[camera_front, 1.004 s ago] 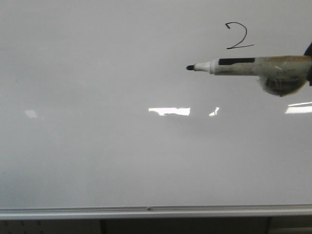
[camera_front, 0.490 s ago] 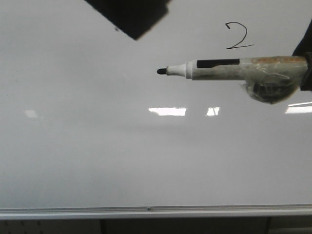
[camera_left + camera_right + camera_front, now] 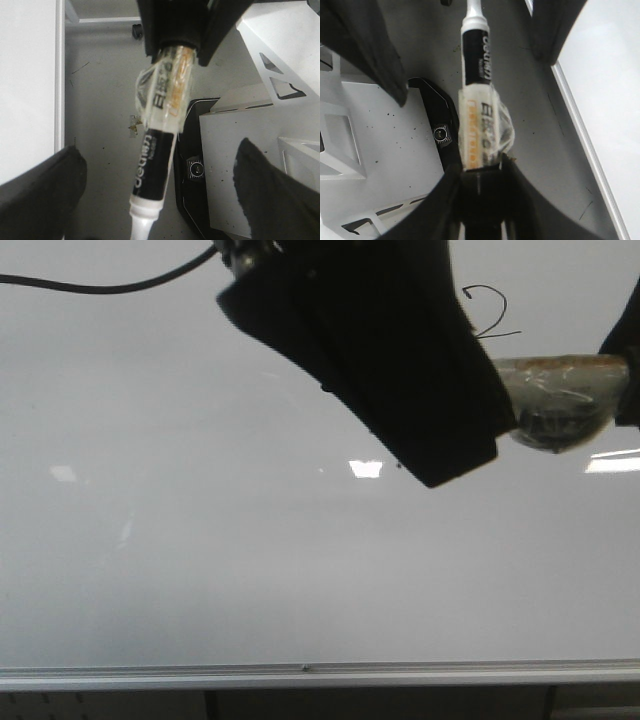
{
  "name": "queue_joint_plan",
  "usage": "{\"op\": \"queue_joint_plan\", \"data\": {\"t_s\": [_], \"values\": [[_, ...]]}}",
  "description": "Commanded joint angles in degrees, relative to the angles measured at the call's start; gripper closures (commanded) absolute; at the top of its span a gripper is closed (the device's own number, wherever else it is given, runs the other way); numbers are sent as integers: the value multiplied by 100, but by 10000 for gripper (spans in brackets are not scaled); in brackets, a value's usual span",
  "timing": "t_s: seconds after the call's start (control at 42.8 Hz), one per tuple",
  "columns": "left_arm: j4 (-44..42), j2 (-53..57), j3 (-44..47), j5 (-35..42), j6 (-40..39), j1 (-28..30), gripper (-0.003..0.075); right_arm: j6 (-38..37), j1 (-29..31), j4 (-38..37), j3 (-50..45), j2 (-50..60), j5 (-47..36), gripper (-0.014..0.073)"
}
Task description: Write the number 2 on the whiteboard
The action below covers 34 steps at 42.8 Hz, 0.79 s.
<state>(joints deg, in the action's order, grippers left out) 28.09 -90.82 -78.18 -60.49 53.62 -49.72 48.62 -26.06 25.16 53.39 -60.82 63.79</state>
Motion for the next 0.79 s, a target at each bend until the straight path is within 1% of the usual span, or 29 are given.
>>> {"op": "queue_joint_plan", "data": {"t_s": [0.0, 0.047, 0.374, 0.467, 0.514, 0.537, 0.607, 0.677, 0.747, 0.77], "values": [[209, 192, -190, 311, 7, -93, 223, 71, -20, 221, 188, 106, -156, 559], [238, 192, -190, 370, 7, -93, 260, 71, -20, 221, 188, 106, -170, 559], [238, 182, -190, 381, 7, -93, 583, 71, -20, 221, 183, 106, -230, 559], [238, 182, -190, 381, 7, -93, 645, 71, -20, 221, 183, 106, -254, 552], [238, 182, -190, 371, 7, -93, 678, 71, -20, 216, 183, 106, -261, 531], [238, 182, -190, 371, 7, -93, 685, 71, -20, 216, 183, 106, -261, 513], [238, 182, -190, 371, 7, -93, 718, 71, -20, 209, 183, 106, -261, 410], [238, 182, -190, 371, 7, -93, 738, 59, -20, 209, 183, 106, -261, 260], [238, 182, -190, 371, -3, -93, 741, 44, -20, 209, 183, 106, -261, 146], [238, 182, -190, 371, -3, -93, 741, 44, -7, 209, 183, 106, -252, 119]]}}
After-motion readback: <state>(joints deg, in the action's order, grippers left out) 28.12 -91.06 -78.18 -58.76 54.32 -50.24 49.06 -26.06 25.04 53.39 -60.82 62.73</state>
